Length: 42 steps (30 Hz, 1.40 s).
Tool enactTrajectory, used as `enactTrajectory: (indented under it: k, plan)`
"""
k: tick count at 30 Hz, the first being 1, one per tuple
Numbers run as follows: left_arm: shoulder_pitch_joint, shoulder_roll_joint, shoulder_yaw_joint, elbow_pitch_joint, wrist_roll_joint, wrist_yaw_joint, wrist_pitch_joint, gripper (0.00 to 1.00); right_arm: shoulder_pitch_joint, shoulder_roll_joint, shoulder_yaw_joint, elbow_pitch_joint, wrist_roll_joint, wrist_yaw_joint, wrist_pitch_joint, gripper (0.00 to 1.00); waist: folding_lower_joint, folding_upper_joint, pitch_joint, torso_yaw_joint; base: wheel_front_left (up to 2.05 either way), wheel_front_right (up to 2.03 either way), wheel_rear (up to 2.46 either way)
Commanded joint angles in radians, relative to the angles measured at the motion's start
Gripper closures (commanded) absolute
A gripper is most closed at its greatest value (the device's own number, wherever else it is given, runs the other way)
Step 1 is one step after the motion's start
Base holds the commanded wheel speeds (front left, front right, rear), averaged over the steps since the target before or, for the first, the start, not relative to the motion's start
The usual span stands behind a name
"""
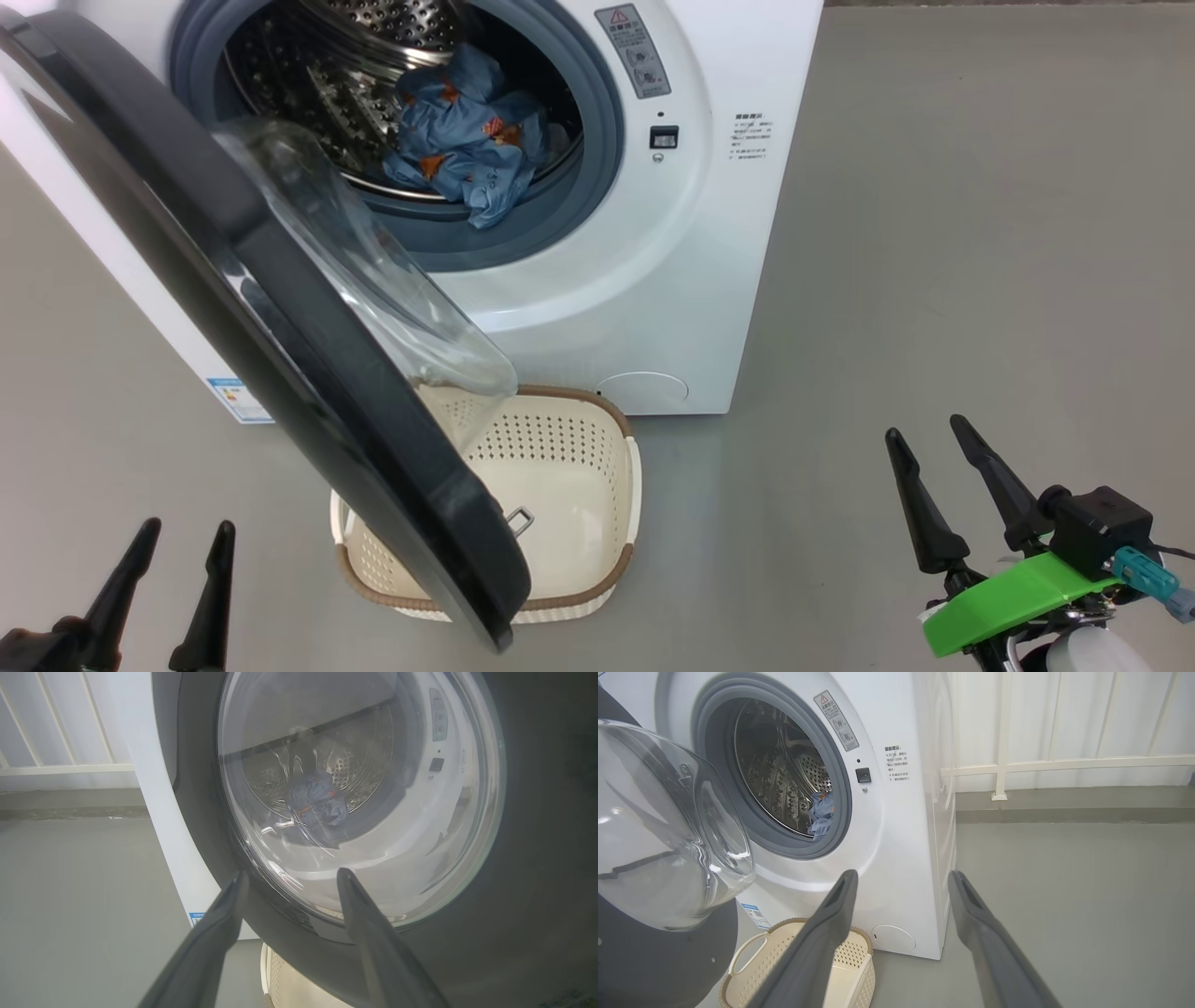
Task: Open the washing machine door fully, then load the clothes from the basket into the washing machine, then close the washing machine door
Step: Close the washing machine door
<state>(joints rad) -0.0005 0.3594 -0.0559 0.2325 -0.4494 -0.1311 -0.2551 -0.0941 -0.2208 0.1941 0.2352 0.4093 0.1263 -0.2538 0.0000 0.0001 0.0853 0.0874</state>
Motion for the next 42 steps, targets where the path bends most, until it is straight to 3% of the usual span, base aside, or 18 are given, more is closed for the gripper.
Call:
enactTrajectory:
  k: [1,13,15,16,17,18,19,31,42]
  plan:
    - [-0.024,0.034,0.042,-0.028,-0.007,0.0,-0.007,0.0,-0.003,-0.009,0.014,-0.027,-0.018,0.004,-0.008,0.0,0.0,-0.0001,-0.001,-0.001,0.0,0.0,0.0]
    - [-0.018,0.027,0.034,-0.026,-0.005,0.0,-0.007,0.0,-0.001,-0.009,0.005,-0.03,-0.02,0.004,-0.008,0.02,0.0,-0.0001,-0.017,0.017,0.0,0.0,0.0]
    - [-0.017,0.024,0.034,-0.026,-0.005,0.0,-0.007,0.0,-0.003,-0.008,0.005,-0.032,-0.021,0.004,-0.008,0.29,0.0,-0.0001,-0.019,0.021,0.0,0.0,0.0]
    - [-0.016,0.022,0.034,-0.026,-0.005,0.0,-0.007,0.0,-0.003,-0.007,0.004,-0.032,-0.022,0.004,-0.008,0.52,0.0,-0.0001,-0.02,0.023,0.0,0.0,0.0]
    - [-0.015,0.02,0.034,-0.026,-0.005,0.0,-0.007,0.0,-0.003,-0.006,0.005,-0.032,-0.022,0.004,-0.008,0.64,0.0,-0.0001,-0.021,0.024,0.0,0.0,0.0]
    - [-0.012,0.015,0.035,-0.027,-0.004,0.0,-0.007,0.0,-0.006,-0.005,0.005,-0.033,-0.021,0.004,-0.008,0.96,0.0,-0.0001,-0.024,0.028,0.0,0.0,0.0]
    - [-0.011,0.013,0.036,-0.027,-0.004,0.0,-0.007,0.0,-0.007,-0.004,0.007,-0.034,-0.019,0.004,-0.008,1.0,0.0,-0.0001,-0.026,0.031,0.0,0.0,0.0]
    - [0.0,0.004,0.05,-0.032,0.001,0.0,-0.007,0.0,-0.115,0.015,0.069,-0.152,-0.021,0.004,-0.008,1.0,0.0,-0.0001,-0.039,0.067,0.0,0.0,0.0]
    - [0.013,-0.009,0.053,-0.032,0.016,0.0,-0.007,0.0,-0.259,0.051,0.261,-0.335,-0.024,0.004,-0.008,1.0,0.0,-0.0001,-0.072,0.113,0.0,0.0,0.0]
